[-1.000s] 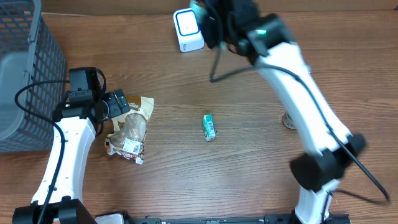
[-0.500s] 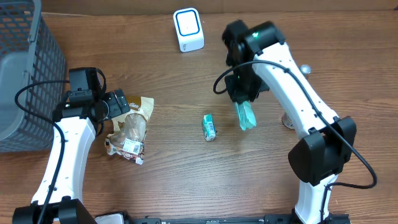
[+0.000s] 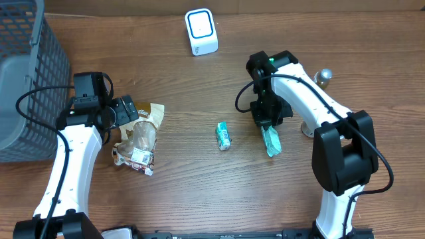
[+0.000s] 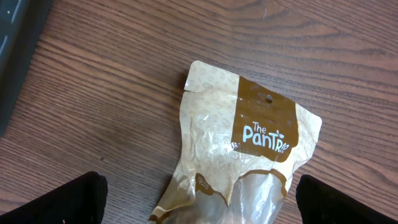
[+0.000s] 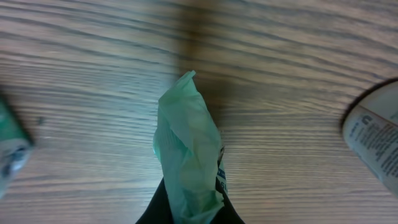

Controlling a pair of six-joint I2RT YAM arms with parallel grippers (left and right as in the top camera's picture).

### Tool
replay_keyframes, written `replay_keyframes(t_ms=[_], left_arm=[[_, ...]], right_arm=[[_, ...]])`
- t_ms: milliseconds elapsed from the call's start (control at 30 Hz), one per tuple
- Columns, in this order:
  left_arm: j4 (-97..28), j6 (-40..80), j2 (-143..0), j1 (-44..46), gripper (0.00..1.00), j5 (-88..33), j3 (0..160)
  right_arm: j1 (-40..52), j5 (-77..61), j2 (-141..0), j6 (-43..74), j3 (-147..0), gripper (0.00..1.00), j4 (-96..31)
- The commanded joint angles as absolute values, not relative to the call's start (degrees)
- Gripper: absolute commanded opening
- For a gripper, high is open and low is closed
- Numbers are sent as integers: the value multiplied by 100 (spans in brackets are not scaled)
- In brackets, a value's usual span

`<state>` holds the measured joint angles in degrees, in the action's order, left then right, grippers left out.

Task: Scan the item barcode
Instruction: 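Carry the pack back right and lower it toward the table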

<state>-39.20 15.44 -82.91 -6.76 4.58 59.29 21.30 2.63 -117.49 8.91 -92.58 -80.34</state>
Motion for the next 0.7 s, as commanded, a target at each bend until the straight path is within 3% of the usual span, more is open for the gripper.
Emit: replay_keyframes(t_ms=[0,267,300,433,667], left_arm=[[-3913,1498,-8315,-674,100,491,6042],[-3913,1498,-8315,-674,99,489,6042],[-3913,1498,-8315,-674,100,489,6042],[-3913,1498,-8315,-674,100,489,6042],[-3913,1498,-8315,-674,99,489,6042]], right_arm=[[2021,405,-11703,919,-9203,16,-7935],[1942,403,-11703,921,-9196,19,-7688],[1942,403,-11703,919,-9196,23,-7671],[1940,408,-11703,921,-9196,83,-7594],[1942,405,-11703,1081,-9192,100,-7288]])
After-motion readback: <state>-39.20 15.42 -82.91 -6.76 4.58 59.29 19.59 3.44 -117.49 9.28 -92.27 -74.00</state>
